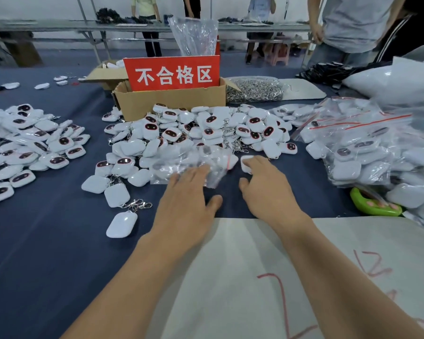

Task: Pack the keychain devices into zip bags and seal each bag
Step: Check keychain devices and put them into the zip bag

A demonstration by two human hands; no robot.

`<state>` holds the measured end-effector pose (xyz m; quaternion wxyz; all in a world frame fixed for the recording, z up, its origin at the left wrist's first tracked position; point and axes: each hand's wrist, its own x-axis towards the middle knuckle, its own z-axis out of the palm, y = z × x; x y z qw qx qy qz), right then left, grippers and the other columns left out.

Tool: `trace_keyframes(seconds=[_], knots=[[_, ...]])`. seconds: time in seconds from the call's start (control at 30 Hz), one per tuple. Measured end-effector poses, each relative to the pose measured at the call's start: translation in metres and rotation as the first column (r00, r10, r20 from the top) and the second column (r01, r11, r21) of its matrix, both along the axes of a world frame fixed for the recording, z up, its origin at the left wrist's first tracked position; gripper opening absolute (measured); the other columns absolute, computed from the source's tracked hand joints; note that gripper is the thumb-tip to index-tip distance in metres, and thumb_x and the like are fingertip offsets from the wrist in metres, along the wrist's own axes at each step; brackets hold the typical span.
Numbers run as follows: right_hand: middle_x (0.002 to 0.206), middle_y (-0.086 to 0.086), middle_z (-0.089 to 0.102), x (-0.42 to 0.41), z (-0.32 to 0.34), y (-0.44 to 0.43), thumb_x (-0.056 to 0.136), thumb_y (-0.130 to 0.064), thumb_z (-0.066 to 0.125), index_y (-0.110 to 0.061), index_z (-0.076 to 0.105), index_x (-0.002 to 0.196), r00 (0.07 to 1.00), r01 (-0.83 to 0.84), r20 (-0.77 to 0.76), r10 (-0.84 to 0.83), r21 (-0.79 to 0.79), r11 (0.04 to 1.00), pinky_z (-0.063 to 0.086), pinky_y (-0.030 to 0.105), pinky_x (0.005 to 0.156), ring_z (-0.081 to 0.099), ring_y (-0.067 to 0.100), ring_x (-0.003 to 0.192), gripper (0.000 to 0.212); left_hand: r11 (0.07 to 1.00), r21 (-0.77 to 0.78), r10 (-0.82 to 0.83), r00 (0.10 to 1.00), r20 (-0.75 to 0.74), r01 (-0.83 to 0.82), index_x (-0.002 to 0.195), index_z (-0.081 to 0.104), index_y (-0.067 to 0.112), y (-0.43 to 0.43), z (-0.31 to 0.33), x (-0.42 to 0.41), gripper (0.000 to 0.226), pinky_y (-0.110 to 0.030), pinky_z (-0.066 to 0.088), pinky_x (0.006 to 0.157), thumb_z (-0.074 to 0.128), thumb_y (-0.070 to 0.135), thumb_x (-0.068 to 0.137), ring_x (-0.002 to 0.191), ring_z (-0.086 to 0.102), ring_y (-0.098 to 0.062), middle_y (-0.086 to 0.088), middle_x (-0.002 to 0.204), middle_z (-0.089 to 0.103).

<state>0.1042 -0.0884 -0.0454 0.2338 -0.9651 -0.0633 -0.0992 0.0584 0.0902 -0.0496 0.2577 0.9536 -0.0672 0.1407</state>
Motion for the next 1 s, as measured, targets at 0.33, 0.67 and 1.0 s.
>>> trace_keyframes(seconds=[0.33, 0.67, 1.0], knots=[[0.092, 0.002, 0.062, -0.006, 0.006, 0.006, 0.095, -0.019, 0.059, -0.023, 0.054, 0.106, 0.996, 0.090, 0.007, -0.090, 0.002, 0.996, 0.039, 0.039, 0.072, 0.058, 0.030, 0.095, 0.012, 0.989, -0.066, -0.120, 0.978, 0.168, 0.133, 0.149, 0.050, 0.028, -0.012, 0.009, -0.004, 0.067, -0.007, 0.015, 0.112, 0.060, 0.035, 0.083, 0.144, 0.035, -0.006, 0.011, 0.154, 0.047], [0.082, 0.011, 0.077, -0.056, 0.018, 0.002, 0.099, -0.006, 0.059, -0.018, 0.080, 0.084, 0.976, 0.157, -0.191, 0.107, 0.952, 0.264, 0.056, 0.030, 0.063, 0.068, 0.018, 0.067, 0.028, 0.756, -0.637, -0.248, 0.967, -0.063, 0.153, 0.107, 0.076, 0.040, -0.027, 0.013, -0.010, 0.016, -0.016, 0.048, 0.058, 0.066, 0.038, 0.094, 0.057, 0.064, -0.007, 0.008, 0.066, 0.070], [0.070, 0.009, 0.069, -0.054, 0.023, -0.009, 0.094, -0.008, 0.068, -0.014, 0.075, 0.078, 0.943, 0.122, -0.270, 0.193, 0.823, 0.555, 0.048, 0.026, 0.060, 0.061, 0.017, 0.062, 0.018, 0.660, -0.751, -0.182, 0.973, -0.142, 0.014, 0.089, 0.080, 0.049, -0.031, 0.014, -0.007, 0.025, -0.017, 0.046, 0.058, 0.060, 0.035, 0.081, 0.057, 0.054, -0.004, 0.015, 0.064, 0.064]])
